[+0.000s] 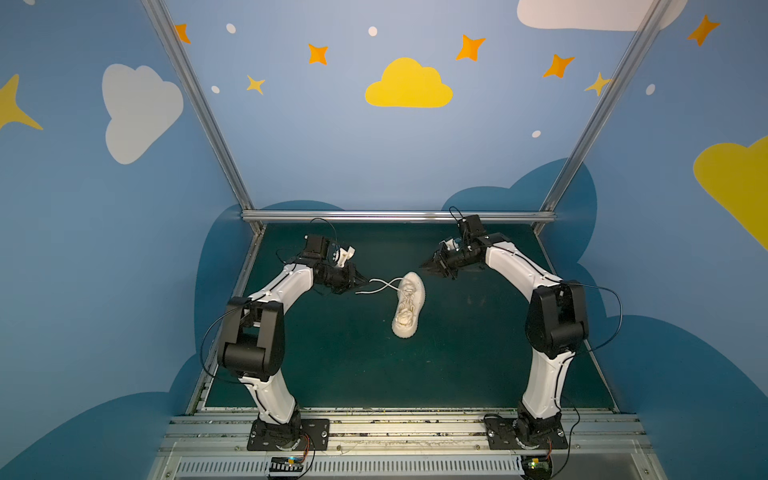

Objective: Tie the shoes
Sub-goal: 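Pull the left and right grippers apart away from the sneaker, tightening the laces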

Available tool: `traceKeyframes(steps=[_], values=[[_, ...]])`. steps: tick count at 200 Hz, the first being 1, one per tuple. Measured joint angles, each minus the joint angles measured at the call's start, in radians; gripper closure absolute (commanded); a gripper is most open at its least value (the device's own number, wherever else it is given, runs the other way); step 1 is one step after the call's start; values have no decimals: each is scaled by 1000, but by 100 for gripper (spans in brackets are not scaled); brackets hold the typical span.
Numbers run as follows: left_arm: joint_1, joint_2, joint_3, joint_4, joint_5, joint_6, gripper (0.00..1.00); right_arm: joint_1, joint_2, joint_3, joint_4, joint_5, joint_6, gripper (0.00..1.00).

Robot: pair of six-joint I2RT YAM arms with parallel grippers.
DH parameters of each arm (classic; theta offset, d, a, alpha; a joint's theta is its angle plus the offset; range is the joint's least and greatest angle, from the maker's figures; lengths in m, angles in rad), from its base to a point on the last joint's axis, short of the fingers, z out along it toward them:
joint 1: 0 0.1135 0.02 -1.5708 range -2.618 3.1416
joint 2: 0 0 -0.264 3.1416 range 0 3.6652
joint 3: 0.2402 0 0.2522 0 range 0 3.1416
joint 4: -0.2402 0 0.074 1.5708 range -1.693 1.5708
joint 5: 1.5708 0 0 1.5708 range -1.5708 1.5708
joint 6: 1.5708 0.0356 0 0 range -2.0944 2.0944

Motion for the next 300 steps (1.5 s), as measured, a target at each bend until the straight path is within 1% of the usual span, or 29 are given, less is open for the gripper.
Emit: traceKeyframes(steps=[12, 41, 62, 80, 107, 139, 162, 179, 210, 239, 265, 300], values=[[6, -19, -6, -10, -5, 0, 97, 2, 1, 19, -46, 13, -40, 70], [8, -68, -10, -18, -15, -3, 97, 9, 2, 20, -111, 26, -89, 64], [8, -101, -2, -25, -16, -10, 97, 26, 2, 20, -131, 47, -126, 63], [7, -109, 28, -24, -11, -33, 97, 53, -7, 8, -122, 93, -171, 60], [-7, -98, 127, -20, 2, -73, 97, 119, -101, -103, -17, 193, -263, 54], [-40, -92, 230, 13, 15, -117, 97, 180, -225, -230, 189, 241, -372, 48], [-64, -74, 278, 27, 21, -135, 97, 197, -230, -240, 321, 245, -450, 46], [-83, -59, 293, 29, 23, -145, 97, 204, -217, -234, 378, 244, -489, 46], [-105, -49, 294, 30, 23, -167, 97, 209, -145, -159, 415, 232, -515, 46], [-108, -49, 299, 36, 23, -183, 97, 207, -100, -111, 409, 221, -494, 45], [-106, -49, 301, 38, 21, -190, 97, 190, -104, -122, 417, 195, -440, 43], [-97, -49, 301, 45, 21, -203, 97, 157, -183, -224, 426, 175, -410, 39]])
